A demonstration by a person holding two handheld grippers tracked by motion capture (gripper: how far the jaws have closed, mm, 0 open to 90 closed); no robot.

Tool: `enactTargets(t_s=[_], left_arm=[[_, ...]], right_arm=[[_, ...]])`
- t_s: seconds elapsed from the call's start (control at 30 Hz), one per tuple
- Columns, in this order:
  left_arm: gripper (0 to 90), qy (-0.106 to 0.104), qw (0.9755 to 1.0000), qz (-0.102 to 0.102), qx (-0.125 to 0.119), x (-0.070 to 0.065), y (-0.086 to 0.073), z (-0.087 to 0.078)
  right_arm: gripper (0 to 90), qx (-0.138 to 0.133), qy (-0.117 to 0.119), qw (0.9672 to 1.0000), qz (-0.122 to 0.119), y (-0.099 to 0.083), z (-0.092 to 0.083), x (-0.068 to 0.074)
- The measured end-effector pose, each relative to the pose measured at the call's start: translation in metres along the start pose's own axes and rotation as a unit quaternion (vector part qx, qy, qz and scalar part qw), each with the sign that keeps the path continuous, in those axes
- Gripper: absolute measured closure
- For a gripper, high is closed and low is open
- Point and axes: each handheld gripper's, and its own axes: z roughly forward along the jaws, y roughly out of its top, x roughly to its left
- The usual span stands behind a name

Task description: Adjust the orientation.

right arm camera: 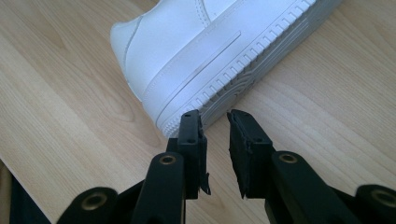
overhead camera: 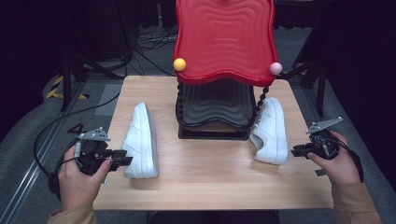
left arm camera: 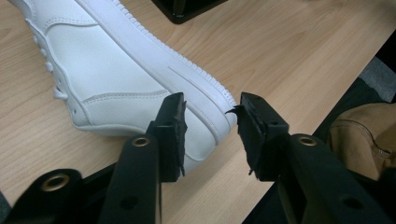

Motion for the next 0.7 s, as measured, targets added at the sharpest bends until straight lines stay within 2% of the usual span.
enactTargets(t_s=[0.07, 0.2, 0.37, 0.57, 0.7], left_arm=[[68.6, 0.011, 0.9999, 0.000, 0.004, -0.003, 0.002, 0.002], [72.9, 0.014, 0.9998, 0.012, 0.005, -0.008, 0.005, 0.004], [89.9, 0.009, 0.9998, 0.018, 0.009, -0.010, 0.006, 0.007], [90.0, 0.008, 0.9994, 0.028, 0.017, -0.014, 0.010, 0.011], [90.0, 0.016, 0.9991, 0.037, 0.015, -0.017, 0.015, 0.014]], right_arm=[[74.8, -0.002, 0.000, 1.0000, -0.001, 0.000, -0.001, 0.000], [74.8, -0.003, -0.002, 1.0000, -0.001, 0.000, -0.001, 0.000], [74.7, 0.001, -0.001, 1.0000, -0.001, 0.001, 0.001, 0.002], [74.8, 0.001, 0.000, 1.0000, -0.001, 0.000, 0.002, 0.002], [74.9, 0.003, 0.004, 1.0000, 0.002, -0.001, 0.002, 0.002]])
